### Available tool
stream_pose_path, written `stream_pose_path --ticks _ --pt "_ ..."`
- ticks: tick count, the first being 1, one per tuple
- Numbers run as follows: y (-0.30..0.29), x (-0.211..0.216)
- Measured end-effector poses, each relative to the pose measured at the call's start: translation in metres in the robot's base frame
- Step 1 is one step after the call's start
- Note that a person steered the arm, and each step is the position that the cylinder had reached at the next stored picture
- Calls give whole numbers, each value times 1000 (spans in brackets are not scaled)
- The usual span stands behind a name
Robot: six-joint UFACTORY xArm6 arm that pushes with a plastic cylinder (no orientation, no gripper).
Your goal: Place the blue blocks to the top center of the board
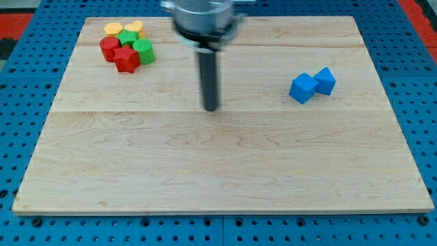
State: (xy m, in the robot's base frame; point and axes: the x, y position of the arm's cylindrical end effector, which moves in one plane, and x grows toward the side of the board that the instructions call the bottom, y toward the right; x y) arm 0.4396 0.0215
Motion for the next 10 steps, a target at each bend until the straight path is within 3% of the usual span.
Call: stream_pose_path --ticks 1,2,3,5,7,9,10 --pt "121 8" --pt "153 -13" --pt "153 -31" --pt "63 -83" --pt "33 -47" --pt "8 -144" --pt "6 -171"
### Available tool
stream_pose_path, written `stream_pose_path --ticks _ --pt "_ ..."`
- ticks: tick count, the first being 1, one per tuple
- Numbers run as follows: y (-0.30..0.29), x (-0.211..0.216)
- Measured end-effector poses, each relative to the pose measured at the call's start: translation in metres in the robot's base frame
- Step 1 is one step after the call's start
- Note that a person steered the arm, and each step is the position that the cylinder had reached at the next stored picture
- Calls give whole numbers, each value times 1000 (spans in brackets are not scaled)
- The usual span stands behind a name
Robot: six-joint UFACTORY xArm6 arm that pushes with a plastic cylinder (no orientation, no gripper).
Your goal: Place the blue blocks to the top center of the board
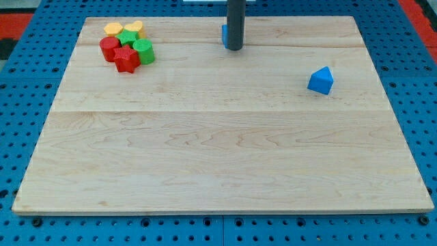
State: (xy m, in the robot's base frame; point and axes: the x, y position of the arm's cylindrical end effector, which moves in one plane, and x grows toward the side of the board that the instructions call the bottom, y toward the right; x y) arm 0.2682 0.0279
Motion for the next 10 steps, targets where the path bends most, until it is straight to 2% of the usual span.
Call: stream_pose_path --ticks 1,2,3,4,5,6,8,9,10 --pt "42 4" --pt "165 4" --pt "237 49" --pt "223 107" --pt "193 133" --pt "135 99" --pt "21 57" --pt "1 18" --pt "1 6"
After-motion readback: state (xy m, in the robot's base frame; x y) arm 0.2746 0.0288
